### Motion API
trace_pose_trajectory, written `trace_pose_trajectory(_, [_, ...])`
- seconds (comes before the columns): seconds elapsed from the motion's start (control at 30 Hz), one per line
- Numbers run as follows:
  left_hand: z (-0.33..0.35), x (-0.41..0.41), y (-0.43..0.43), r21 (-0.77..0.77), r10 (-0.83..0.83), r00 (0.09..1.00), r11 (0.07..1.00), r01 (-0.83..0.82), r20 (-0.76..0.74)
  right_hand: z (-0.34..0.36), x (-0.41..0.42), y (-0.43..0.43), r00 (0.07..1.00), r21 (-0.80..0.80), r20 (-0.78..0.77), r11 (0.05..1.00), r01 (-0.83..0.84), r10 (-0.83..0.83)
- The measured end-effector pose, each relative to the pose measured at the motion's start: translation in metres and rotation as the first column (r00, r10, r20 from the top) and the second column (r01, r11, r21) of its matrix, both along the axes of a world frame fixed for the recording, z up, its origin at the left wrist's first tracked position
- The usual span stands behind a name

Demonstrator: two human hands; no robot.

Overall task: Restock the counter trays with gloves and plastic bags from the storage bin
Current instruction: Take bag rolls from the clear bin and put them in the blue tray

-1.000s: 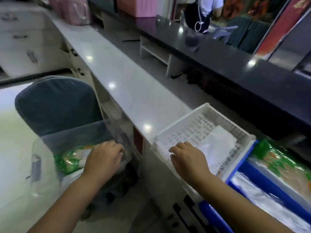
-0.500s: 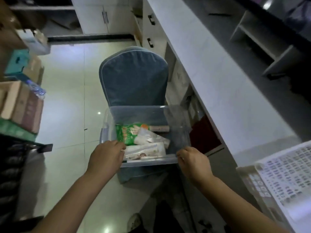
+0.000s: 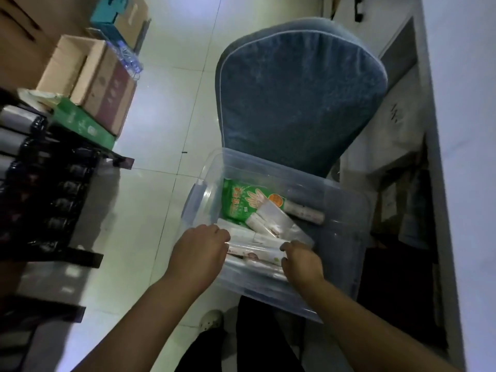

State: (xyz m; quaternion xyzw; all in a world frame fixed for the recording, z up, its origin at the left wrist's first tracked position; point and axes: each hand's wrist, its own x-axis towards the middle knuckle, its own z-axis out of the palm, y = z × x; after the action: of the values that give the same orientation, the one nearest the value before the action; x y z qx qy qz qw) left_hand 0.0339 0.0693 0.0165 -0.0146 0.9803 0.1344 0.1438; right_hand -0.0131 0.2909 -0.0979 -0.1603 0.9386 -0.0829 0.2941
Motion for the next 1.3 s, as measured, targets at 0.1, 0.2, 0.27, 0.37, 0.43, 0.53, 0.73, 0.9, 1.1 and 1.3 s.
trace_pose_trajectory(0.1, [-0.028, -0.003, -0.005, 0.008, 0.084, 0.995, 0.996, -0.085, 0.048, -0.035, -0.018, -0.009, 0.991, 0.058, 0.000, 0.989, -0.135, 0.135])
trace_pose_trajectory(0.2, [-0.046, -0.003, -0.007, 0.025, 0.149, 0.986, 0.988, -0.152, 0.075, -0.058, -0.018, -0.018, 0.957, 0.066, -0.027, 0.956, -0.287, 0.289])
trace_pose_trajectory(0.27, [-0.055, -0.004, -0.006, 0.033, 0.162, 0.983, 0.986, -0.165, 0.089, -0.070, -0.015, -0.020, 0.946, 0.075, -0.063, 0.947, -0.313, 0.318])
trace_pose_trajectory(0.37, [-0.067, -0.007, -0.006, 0.039, 0.163, 0.981, 0.985, -0.168, 0.104, -0.088, -0.015, -0.016, 0.953, 0.055, -0.017, 0.952, -0.301, 0.302])
trace_pose_trajectory(0.43, [-0.070, -0.010, -0.005, 0.014, 0.125, 0.985, 0.992, -0.128, 0.118, -0.099, -0.017, -0.011, 0.947, 0.050, 0.052, 0.946, -0.320, 0.317])
trace_pose_trajectory(0.53, [-0.072, -0.014, -0.005, -0.003, 0.106, 0.979, 0.994, -0.107, 0.177, -0.098, -0.023, -0.011, 0.967, 0.004, 0.178, 0.982, -0.188, 0.184])
trace_pose_trajectory(0.73, [-0.065, -0.016, -0.003, -0.001, 0.139, 0.969, 0.990, -0.142, 0.203, -0.065, -0.033, -0.005, 0.742, -0.174, 0.637, 0.898, 0.404, -0.210])
trace_pose_trajectory(0.9, [-0.053, -0.013, -0.004, -0.011, 0.030, 0.989, 1.000, -0.028, 0.146, -0.021, -0.038, -0.006, 0.691, -0.347, 0.721, 0.843, 0.411, -0.040])
trace_pose_trajectory(1.1, [-0.043, -0.008, -0.015, -0.147, -0.042, 0.987, 0.987, 0.064, 0.152, 0.001, -0.044, -0.022, 0.655, -0.465, 0.751, 0.772, 0.434, 0.084])
trace_pose_trajectory(1.3, [-0.039, 0.005, -0.033, -0.224, 0.155, 0.943, 0.971, -0.090, 0.295, -0.055, -0.067, -0.042, 0.836, -0.348, 0.393, 0.779, 0.522, -0.384])
